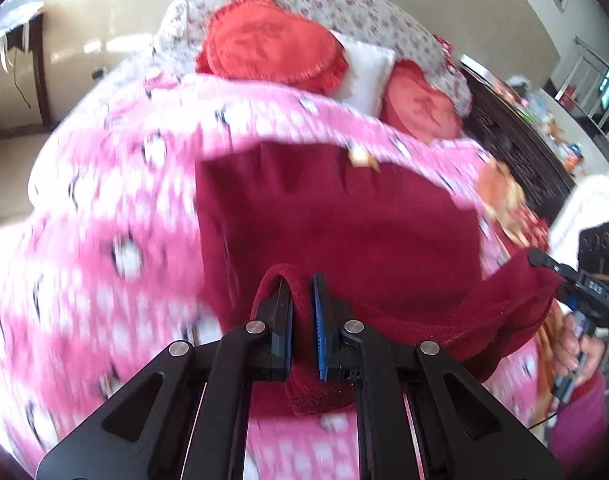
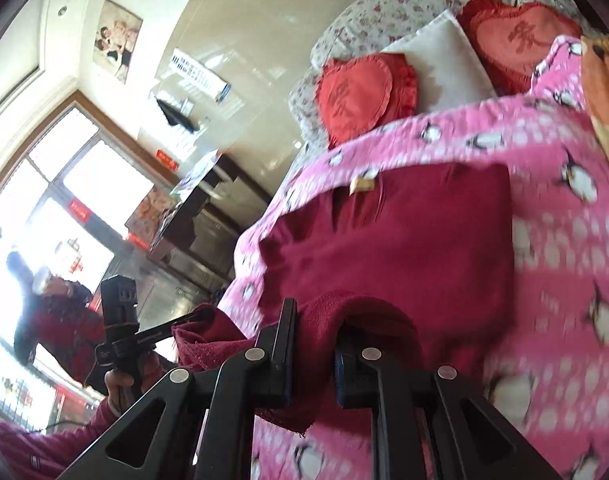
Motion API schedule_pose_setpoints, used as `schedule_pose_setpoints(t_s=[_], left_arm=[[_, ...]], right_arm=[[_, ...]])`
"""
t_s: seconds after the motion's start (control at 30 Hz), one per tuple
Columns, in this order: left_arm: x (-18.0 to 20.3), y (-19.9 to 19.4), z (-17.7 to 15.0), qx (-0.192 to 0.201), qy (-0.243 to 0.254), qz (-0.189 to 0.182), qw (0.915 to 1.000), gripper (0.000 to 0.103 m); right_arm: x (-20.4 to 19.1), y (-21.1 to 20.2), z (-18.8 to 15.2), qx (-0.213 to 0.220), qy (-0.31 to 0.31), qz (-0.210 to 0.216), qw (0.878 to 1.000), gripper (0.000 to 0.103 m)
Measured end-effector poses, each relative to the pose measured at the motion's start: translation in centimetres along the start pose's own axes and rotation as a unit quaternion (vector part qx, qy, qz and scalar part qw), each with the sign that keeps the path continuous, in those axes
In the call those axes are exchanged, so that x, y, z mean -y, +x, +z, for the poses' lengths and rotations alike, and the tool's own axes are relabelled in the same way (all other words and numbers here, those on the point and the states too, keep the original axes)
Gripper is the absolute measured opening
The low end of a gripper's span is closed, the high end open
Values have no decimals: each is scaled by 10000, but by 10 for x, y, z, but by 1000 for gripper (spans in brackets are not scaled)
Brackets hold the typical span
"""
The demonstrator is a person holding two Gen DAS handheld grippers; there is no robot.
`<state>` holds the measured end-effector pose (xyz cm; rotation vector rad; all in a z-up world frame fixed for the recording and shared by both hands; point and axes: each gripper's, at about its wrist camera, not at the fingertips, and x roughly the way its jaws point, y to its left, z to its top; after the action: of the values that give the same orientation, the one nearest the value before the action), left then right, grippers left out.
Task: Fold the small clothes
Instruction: 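Grasp the shirt hem with both tools and lift it, then carry the hem over toward the collar with both tools, folding the shirt in half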
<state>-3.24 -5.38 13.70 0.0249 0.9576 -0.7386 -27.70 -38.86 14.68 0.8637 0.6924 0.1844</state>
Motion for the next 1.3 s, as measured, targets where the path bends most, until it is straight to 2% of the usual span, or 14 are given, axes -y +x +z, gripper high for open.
schedule_pose_setpoints(t_s=[0.17,0.2,0.27,0.43,0.5,0.53,0.57,0.63,0.77,0.9,1.0,1.1,1.2,1.3], left_arm=[[-16,50,56,100,-199,167,9996,8],[-21,62,63,-28,-286,122,9995,8],[-33,74,74,-190,-531,14,9984,9],[-42,73,88,-520,-432,-113,9976,16],[-38,70,89,-493,-257,7,9985,23],[-36,65,88,-341,-212,152,9991,36],[-38,60,89,-155,-243,262,9992,55],[-44,51,93,174,-476,225,9985,68],[-46,39,92,383,-668,74,9970,68],[-28,43,78,384,-341,98,9986,68],[-15,70,75,148,-89,486,9987,68],[-16,102,78,18,-105,702,9975,68],[-29,131,86,-50,-262,1145,9931,68],[-45,144,91,-65,-494,1202,9915,69]], right_arm=[[44,33,56,327,602,-491,9964,15],[60,45,66,258,906,-568,9939,18],[83,62,81,86,1336,-661,9888,36],[81,53,102,117,1248,-546,9906,45],[75,42,103,262,1140,-693,9907,51],[72,31,103,399,1065,-800,9903,55],[71,25,105,501,1042,-862,9895,56],[69,11,105,683,1017,-898,9884,56],[37,13,94,502,335,-729,9955,52],[9,47,75,155,-484,-872,9949,52],[17,83,75,-46,-630,-1407,9880,52],[33,108,90,108,-613,-1785,9820,52],[50,140,108,10,-773,-2237,9716,52],[66,169,115,-49,-943,-2704,9581,50]])
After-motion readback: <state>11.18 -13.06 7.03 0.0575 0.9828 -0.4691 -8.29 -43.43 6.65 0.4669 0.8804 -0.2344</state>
